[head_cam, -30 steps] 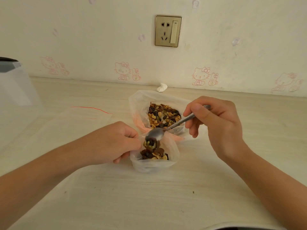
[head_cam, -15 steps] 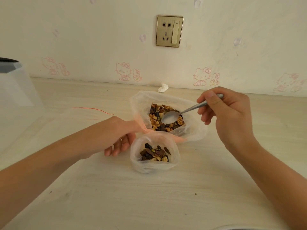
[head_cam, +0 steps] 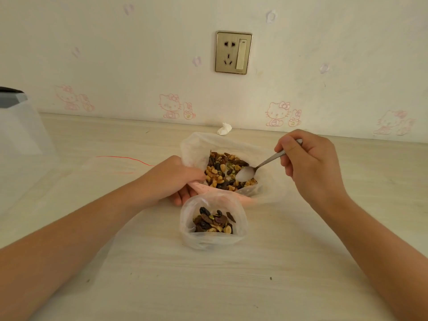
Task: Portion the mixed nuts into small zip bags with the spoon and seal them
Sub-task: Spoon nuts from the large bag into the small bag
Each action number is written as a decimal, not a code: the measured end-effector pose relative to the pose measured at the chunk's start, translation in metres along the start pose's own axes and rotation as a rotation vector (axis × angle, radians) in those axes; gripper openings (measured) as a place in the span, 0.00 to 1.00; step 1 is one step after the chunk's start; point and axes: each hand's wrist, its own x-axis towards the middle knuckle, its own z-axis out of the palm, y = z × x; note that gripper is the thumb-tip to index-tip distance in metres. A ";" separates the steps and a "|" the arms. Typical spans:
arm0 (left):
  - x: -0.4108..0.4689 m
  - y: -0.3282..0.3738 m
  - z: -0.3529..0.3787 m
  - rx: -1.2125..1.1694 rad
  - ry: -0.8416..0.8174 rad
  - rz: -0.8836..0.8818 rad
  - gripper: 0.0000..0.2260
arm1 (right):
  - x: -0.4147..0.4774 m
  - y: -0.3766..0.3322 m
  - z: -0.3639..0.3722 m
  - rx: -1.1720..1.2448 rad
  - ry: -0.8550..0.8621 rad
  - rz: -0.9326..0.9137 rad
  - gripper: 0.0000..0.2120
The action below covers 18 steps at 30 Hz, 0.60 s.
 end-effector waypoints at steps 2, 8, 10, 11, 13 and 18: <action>0.001 -0.007 -0.002 -0.028 0.000 0.019 0.14 | -0.001 0.001 0.003 0.020 -0.024 0.036 0.15; 0.001 -0.010 -0.001 -0.102 0.003 0.053 0.13 | -0.005 0.000 0.014 0.052 -0.138 0.109 0.16; 0.000 -0.011 0.000 -0.119 0.011 0.061 0.13 | -0.007 0.002 0.017 0.077 -0.164 0.152 0.16; 0.000 -0.011 0.000 -0.122 0.023 0.068 0.13 | -0.008 0.002 0.019 0.107 -0.174 0.184 0.15; -0.001 -0.012 0.001 -0.135 0.041 0.084 0.14 | -0.009 0.003 0.022 0.187 -0.187 0.266 0.14; -0.005 -0.009 0.001 -0.191 0.021 0.121 0.12 | -0.008 0.005 0.023 0.314 -0.156 0.411 0.12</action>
